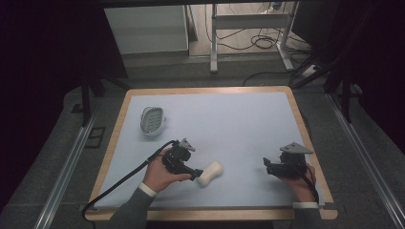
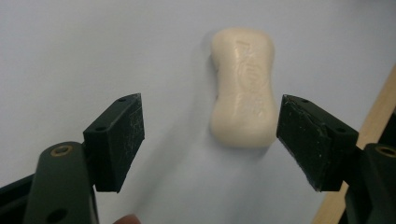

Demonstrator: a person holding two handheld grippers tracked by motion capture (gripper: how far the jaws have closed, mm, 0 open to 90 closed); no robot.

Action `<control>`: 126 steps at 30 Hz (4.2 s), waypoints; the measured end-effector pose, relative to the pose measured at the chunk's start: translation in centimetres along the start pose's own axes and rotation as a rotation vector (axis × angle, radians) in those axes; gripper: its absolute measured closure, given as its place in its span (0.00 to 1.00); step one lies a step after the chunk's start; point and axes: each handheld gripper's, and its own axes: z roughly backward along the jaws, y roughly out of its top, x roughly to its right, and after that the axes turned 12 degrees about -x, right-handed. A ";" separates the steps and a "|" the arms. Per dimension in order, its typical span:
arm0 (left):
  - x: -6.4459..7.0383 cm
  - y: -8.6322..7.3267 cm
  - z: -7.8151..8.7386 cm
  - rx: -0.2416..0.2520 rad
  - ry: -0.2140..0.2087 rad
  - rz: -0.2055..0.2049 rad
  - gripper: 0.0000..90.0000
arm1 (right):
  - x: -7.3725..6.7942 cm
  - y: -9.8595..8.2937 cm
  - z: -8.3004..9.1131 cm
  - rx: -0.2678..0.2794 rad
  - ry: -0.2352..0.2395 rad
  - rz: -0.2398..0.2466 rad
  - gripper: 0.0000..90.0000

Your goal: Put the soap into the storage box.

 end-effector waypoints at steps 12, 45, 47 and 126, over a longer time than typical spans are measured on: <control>1.5 1.3 -1.0 -0.055 0.028 -0.054 0.26 | 0.1 -0.1 -0.2 -0.006 -0.005 0.001 0.14; 2.1 4.2 -5.4 -0.212 0.033 -0.056 0.34 | 0.2 -0.2 -0.3 -0.015 -0.015 0.003 0.14; 2.2 4.2 -5.6 -0.219 0.032 -0.057 0.35 | 0.1 -0.2 -0.3 -0.016 -0.016 0.004 0.14; -3.7 2.8 1.2 -0.069 0.132 0.029 0.55 | 0.4 -0.3 -0.1 0.003 -0.048 -0.025 0.14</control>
